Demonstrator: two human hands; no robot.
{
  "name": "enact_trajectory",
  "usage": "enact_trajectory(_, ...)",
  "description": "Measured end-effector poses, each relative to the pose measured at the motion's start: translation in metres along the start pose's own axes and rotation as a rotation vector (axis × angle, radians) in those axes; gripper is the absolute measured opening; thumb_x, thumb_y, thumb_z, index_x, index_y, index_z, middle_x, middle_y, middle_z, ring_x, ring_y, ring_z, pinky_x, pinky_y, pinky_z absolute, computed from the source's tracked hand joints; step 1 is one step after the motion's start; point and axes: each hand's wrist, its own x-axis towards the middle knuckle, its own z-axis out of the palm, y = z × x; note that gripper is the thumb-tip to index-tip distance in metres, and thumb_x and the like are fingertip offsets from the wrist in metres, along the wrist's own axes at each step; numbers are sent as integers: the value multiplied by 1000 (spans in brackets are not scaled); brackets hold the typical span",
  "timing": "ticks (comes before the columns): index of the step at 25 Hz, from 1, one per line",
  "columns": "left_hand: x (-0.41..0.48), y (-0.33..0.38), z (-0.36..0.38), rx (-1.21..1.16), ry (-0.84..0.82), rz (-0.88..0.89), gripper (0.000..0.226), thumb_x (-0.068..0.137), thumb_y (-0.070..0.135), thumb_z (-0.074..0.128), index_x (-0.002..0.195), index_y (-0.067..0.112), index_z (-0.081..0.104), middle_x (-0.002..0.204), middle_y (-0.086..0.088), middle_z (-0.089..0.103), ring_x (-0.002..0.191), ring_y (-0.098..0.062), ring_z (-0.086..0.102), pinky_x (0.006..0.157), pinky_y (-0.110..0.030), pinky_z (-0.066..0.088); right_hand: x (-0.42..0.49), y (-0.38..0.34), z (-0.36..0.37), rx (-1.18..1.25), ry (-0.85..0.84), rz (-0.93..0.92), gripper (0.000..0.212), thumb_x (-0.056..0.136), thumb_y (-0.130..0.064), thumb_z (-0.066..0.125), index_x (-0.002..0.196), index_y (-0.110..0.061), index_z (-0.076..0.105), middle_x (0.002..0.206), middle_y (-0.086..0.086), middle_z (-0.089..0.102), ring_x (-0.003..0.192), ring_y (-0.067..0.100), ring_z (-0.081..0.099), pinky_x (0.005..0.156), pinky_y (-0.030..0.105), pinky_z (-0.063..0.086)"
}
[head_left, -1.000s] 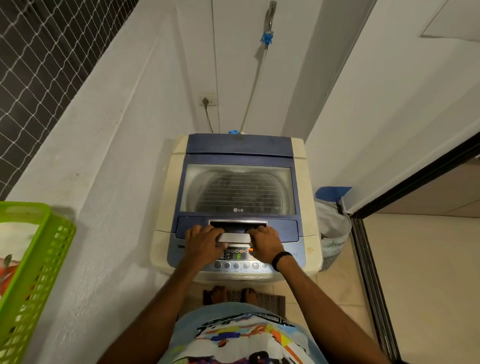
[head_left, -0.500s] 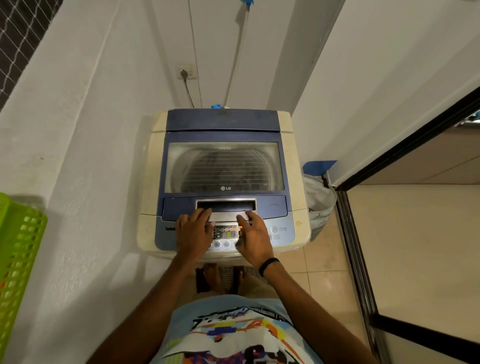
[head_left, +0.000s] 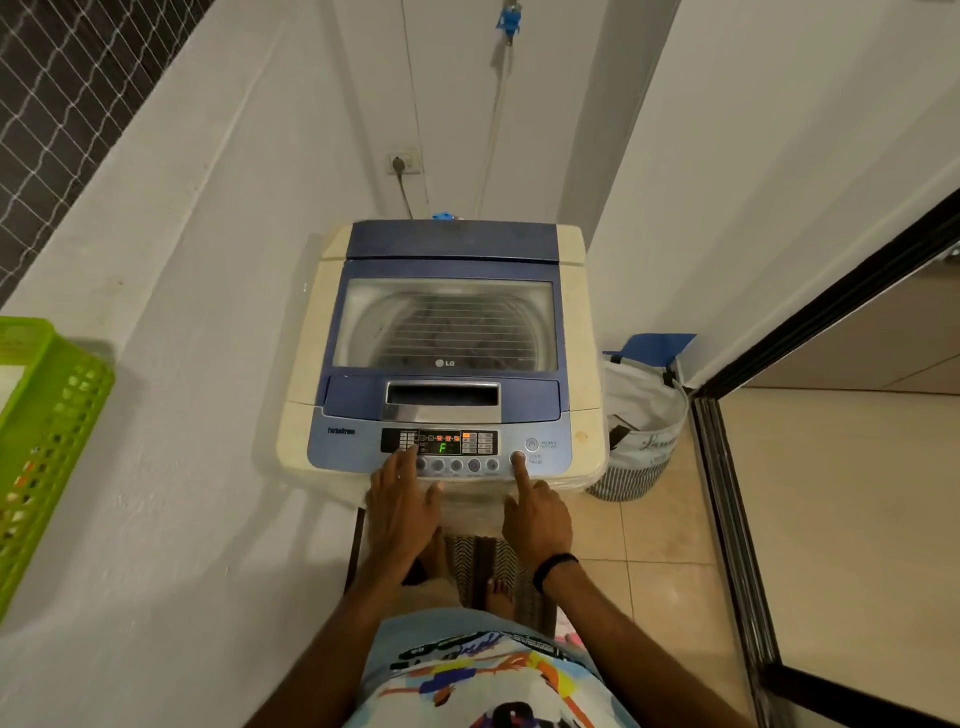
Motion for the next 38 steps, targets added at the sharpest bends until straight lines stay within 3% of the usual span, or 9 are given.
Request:
enact_trajectory(4, -23, 1, 6, 9, 19, -80, 70, 89, 42, 63, 147, 16, 36, 149, -16, 41, 132, -34, 42, 102, -48, 42, -15, 13, 1, -16, -8, -2, 85, 98, -29, 53, 157, -35, -8, 93, 10, 65, 75, 23, 62, 65, 33, 50)
enact_trajectory(14, -8, 4, 1, 5, -33, -59, 72, 88, 39, 65, 149, 17, 33, 151, -13, 37, 137, -31, 36, 109, -46, 40, -12, 7, -9, 3, -47, 47, 83, 100, -27, 52, 155, -41, -9, 94, 9, 71, 76, 23, 65, 65, 33, 52)
enact_trajectory(19, -3, -5, -1, -13, -31, -42, 71, 88, 38, 66, 148, 17, 34, 151, -13, 38, 138, -30, 36, 111, -45, 38, -14, 0, -3, -56, -25, 74, 86, 100, -29, 51, 154, -40, -15, 89, 7, 71, 65, 18, 56, 67, 34, 56)
enact_trajectory(24, -4, -9, -3, -53, -36, -16, 70, 87, 36, 68, 147, 15, 36, 148, -14, 41, 136, -31, 38, 109, -45, 40, -17, -8, -1, -69, -19, 110, 87, 98, -30, 53, 154, -39, -13, 88, 8, 71, 73, 23, 67, 67, 36, 56)
enact_trajectory(38, 2, -13, -9, -59, -24, -12, 68, 87, 34, 68, 144, 14, 38, 146, -15, 43, 135, -31, 38, 108, -44, 38, -16, -30, 6, -121, -78, 37, 83, 99, -30, 53, 155, -39, -7, 94, 11, 72, 78, 26, 68, 69, 38, 57)
